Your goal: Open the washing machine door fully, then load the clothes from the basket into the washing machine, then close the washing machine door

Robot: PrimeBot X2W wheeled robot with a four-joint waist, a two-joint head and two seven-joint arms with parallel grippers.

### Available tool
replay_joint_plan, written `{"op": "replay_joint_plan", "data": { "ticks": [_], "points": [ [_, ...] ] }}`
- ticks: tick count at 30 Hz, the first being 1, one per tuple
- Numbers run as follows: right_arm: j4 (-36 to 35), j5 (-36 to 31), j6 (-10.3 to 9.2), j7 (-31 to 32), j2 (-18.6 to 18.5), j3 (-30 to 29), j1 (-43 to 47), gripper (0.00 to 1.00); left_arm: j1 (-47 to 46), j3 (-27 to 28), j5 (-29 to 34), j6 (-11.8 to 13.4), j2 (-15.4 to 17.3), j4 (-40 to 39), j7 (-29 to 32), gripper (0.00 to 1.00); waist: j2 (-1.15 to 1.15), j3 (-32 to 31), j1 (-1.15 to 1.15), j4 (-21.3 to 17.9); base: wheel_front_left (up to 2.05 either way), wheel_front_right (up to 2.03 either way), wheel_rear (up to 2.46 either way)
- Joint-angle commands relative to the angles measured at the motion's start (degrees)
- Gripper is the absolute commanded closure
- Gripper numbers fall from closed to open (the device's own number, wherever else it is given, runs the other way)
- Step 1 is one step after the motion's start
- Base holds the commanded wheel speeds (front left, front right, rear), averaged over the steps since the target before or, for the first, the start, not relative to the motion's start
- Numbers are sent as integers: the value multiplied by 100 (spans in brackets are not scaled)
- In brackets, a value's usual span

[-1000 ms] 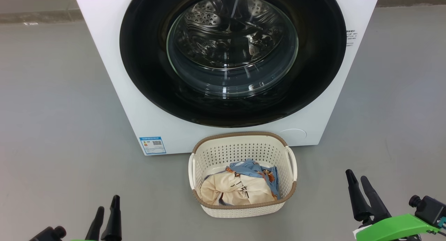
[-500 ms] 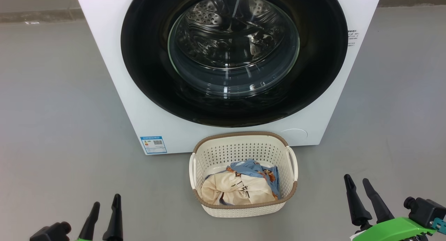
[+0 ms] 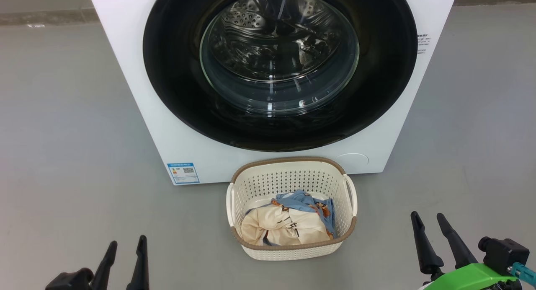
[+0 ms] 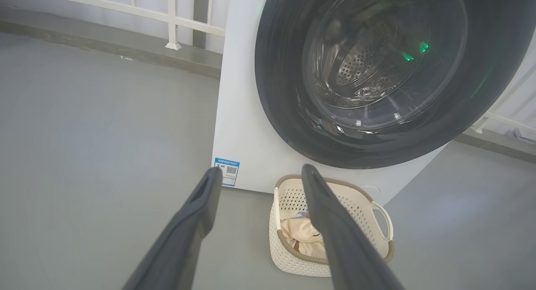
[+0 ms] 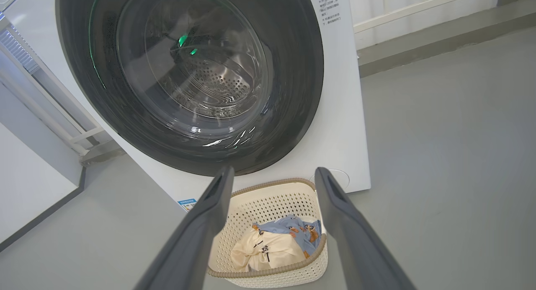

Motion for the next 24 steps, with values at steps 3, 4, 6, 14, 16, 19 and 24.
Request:
{"op": "replay_joint_plan", "data": {
  "ticks": [3,4,6,14,16,19,24],
  "points": [
    [-150,-365,7,-135,-104,85,-56,0,-67,167,388,-13,126,-213,-135,0,0,3,0,0,0,0,0],
    [-154,-428,8,-151,-106,89,-56,0,-63,169,452,-13,125,-222,-151,0,0,3,0,0,0,0,0],
    [-164,-559,8,-185,-110,97,-56,0,-56,202,582,-13,114,-245,-185,0,0,-1,0,0,0,0,0],
    [-228,-1037,8,-302,-129,151,-45,0,-22,244,1041,-14,107,-303,-303,0,0,-27,0,7,0,0,0],
    [-252,-1181,8,-336,-128,164,-39,0,-14,245,1169,-14,108,-326,-337,0,0,-32,0,8,0,0,0],
    [-273,-1376,9,-386,-151,186,-40,0,-1,235,1375,-15,120,-351,-388,0,0,-35,0,14,0,0,0],
    [-311,-1693,9,-469,-183,214,-39,0,11,245,1725,-15,131,-417,-471,0,0,-42,0,22,0,0,0]
  ]
}}
